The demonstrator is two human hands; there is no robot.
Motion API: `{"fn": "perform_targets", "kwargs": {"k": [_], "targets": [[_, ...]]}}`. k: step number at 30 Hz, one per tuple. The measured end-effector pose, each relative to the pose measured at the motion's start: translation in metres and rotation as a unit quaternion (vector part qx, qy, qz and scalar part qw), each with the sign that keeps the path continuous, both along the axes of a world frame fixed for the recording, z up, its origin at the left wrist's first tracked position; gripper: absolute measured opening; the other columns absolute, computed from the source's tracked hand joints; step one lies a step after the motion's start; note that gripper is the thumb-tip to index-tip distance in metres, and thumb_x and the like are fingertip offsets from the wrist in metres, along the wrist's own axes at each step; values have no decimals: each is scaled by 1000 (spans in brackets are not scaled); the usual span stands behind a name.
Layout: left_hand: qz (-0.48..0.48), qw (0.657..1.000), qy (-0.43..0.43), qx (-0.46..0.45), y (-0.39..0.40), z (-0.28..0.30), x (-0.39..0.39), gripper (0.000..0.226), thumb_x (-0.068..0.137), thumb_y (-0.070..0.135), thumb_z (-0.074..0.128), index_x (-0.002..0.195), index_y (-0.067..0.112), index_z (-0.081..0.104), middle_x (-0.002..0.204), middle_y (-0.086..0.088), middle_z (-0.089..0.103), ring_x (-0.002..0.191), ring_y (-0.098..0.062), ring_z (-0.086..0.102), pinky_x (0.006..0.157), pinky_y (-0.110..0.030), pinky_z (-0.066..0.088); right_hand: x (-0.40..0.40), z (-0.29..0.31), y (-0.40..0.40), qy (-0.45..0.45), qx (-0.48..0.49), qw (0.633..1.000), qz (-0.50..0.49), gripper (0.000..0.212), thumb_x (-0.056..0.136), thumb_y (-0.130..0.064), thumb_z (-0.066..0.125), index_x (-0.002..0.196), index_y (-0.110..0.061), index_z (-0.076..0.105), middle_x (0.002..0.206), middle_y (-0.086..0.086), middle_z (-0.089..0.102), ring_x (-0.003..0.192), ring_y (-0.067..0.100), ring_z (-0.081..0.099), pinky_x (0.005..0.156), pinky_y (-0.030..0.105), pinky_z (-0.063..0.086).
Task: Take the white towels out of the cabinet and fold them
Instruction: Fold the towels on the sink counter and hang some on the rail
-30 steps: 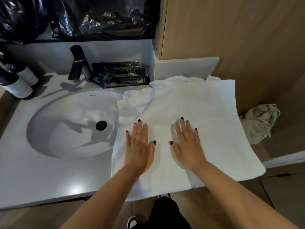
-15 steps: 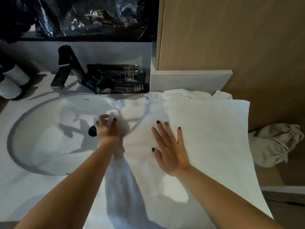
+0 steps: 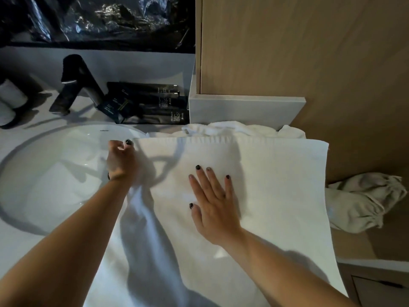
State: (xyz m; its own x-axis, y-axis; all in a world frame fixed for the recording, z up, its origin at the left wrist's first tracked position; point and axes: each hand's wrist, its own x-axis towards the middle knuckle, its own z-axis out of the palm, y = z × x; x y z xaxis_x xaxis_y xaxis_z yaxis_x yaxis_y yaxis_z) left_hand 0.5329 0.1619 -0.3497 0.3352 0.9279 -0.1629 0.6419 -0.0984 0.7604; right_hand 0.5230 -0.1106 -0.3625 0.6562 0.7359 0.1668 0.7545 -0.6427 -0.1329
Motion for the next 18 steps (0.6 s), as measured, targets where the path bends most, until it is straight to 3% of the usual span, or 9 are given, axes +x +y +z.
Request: {"fn": "perform_targets", "kwargs": {"k": [2,4,6,7,9,12,15,18], "targets": [[-26,999,-14,-31,1,0,-2,30,95,33,57,113,11,48,107,-18,63,104,-38,59,83,-35,39,0,1,-1,4,-8,1000,3,68,90,-34,44,154,-17,28,165,5,12,152,23,5,119,56,5],[-81,993,-51,-67,2,7,-5,57,88,29,72,132,14,41,121,-11,59,106,-30,58,95,-36,44,2,2,-3,-4,-17,1000,13,68,93,-38,42,155,-16,26,165,6,9,152,23,5,119,55,7],[-132,988,-55,-59,6,16,-5,78,81,25,81,145,18,37,119,-7,55,102,-23,55,97,-36,46,10,6,-7,-18,-24,999,27,68,95,-44,39,155,-14,26,165,7,10,152,24,6,119,53,7],[-157,986,-53,-37,6,22,-5,75,79,24,83,143,19,43,115,-6,57,100,-21,55,94,-35,47,18,10,-8,-23,-29,999,29,68,96,-46,39,154,-14,27,165,7,11,152,24,8,119,53,7],[-207,976,-64,-12,3,33,-4,49,81,19,82,126,16,63,108,-8,64,95,-18,57,91,-36,49,42,21,-10,-27,-31,999,14,68,95,-49,38,154,-18,29,164,7,14,152,27,10,118,54,9],[-249,963,-95,-38,-5,44,-6,17,84,12,78,99,4,74,93,-12,69,82,-17,60,75,-28,52,86,37,-25,21,-30,998,-56,69,96,-56,24,157,-24,16,165,3,4,152,24,-1,118,52,-4],[-258,961,-96,-33,-7,51,-13,13,83,10,78,89,0,72,76,-10,65,66,-17,58,51,-15,47,118,49,-50,51,-59,995,-66,70,98,-59,17,157,-22,10,166,-3,4,152,18,-4,118,51,-9],[-293,956,-18,-2,-4,52,-21,13,81,23,81,84,13,73,67,-5,61,57,-22,55,42,-23,44,134,62,-66,52,-70,995,-50,65,99,-55,31,153,-20,26,157,1,28,148,22,17,118,49,4]]}}
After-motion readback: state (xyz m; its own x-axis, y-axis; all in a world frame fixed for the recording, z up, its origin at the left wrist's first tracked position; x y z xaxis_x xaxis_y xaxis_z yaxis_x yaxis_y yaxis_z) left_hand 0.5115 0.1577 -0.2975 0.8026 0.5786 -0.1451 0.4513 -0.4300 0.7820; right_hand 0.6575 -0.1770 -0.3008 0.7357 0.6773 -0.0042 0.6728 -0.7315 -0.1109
